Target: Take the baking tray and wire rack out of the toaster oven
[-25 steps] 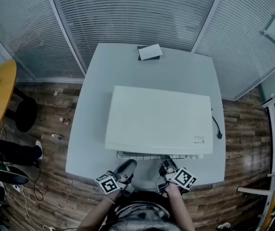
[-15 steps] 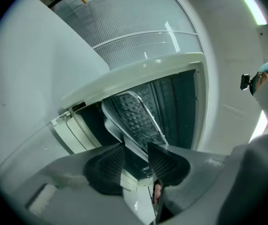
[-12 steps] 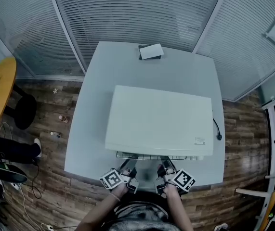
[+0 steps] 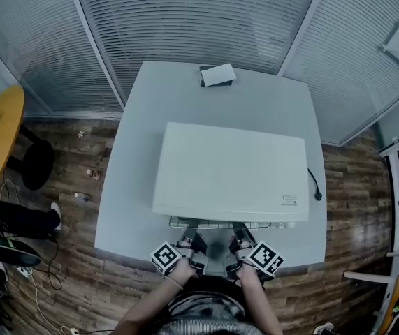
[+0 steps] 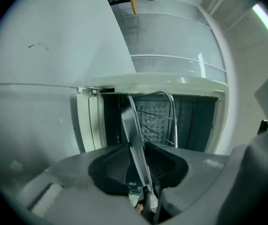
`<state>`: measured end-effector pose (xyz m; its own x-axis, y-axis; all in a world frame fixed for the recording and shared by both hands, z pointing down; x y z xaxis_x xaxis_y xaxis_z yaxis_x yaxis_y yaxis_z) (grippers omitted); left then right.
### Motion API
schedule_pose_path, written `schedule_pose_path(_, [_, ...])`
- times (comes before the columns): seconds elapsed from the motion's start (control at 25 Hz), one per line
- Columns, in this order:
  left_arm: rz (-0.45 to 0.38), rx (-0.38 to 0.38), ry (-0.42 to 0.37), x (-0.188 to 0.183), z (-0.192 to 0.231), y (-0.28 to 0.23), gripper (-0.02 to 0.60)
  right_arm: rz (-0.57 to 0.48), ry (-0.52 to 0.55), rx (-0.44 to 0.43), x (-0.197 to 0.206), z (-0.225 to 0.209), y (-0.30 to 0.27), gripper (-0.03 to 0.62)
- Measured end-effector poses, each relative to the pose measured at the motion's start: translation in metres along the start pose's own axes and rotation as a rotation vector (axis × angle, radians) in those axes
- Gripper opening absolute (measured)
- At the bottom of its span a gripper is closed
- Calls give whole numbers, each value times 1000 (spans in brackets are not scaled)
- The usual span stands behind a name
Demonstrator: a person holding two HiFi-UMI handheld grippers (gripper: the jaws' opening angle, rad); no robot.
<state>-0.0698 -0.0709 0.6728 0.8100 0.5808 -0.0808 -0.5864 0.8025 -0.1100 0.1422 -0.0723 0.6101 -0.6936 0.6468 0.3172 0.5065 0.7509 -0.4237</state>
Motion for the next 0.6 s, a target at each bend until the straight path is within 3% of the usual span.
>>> schedule_pose_path(0.2, [11, 1, 15, 0, -3, 1, 95, -79, -27, 77, -11, -12, 9, 186])
schedule_pose_path(0.36, [29, -18, -31, 0, -9, 4, 77, -63, -35, 19, -21, -16, 8, 173])
schedule_pose_path(0.44, [35, -11, -58, -1, -13, 5, 48, -61, -53, -6, -20, -14, 8, 132])
schedule_pose_path(0.6, [26, -6, -73, 0, -14, 9, 44, -72, -81, -11, -15, -13, 13, 126])
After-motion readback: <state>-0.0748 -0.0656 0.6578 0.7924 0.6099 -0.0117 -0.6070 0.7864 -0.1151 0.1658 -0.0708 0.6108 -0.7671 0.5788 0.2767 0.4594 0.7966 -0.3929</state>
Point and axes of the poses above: the fingertips, and each gripper's own axes: y backward along the fingers, z to its left, x out of its underside, the point moved 7 cm from there along y, backward along the fingers, and after that the axes turned 9 degrees about z, right-handed, at the moved point
